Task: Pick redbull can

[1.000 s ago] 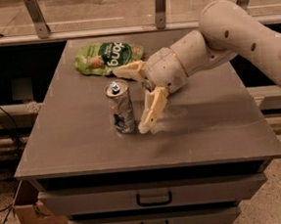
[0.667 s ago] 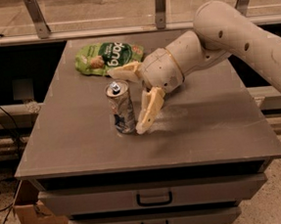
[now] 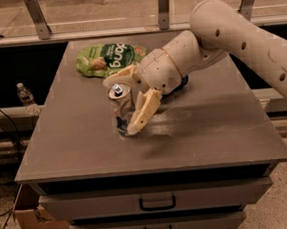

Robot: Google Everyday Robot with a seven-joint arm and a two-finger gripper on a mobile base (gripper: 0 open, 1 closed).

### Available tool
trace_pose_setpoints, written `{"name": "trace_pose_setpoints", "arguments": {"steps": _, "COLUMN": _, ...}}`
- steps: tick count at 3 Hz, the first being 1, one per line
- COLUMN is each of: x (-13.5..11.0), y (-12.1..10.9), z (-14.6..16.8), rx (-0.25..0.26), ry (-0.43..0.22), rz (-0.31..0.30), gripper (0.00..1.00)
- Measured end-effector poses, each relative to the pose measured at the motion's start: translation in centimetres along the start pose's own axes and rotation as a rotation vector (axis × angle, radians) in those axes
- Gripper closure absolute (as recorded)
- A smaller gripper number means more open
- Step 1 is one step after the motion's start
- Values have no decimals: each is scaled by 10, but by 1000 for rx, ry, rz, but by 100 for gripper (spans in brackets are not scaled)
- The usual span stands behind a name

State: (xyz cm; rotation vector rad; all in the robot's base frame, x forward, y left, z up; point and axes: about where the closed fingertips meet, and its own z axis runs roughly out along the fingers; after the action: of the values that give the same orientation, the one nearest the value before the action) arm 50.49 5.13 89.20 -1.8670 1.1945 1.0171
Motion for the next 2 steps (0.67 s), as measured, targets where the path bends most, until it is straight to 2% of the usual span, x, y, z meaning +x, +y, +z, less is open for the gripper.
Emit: {"name": "trace_pose_setpoints", "arguments": {"steps": 2, "x": -4, "y": 4, "z": 3, "rx": -6, "ry": 1, "rz": 6, "gripper": 64}}
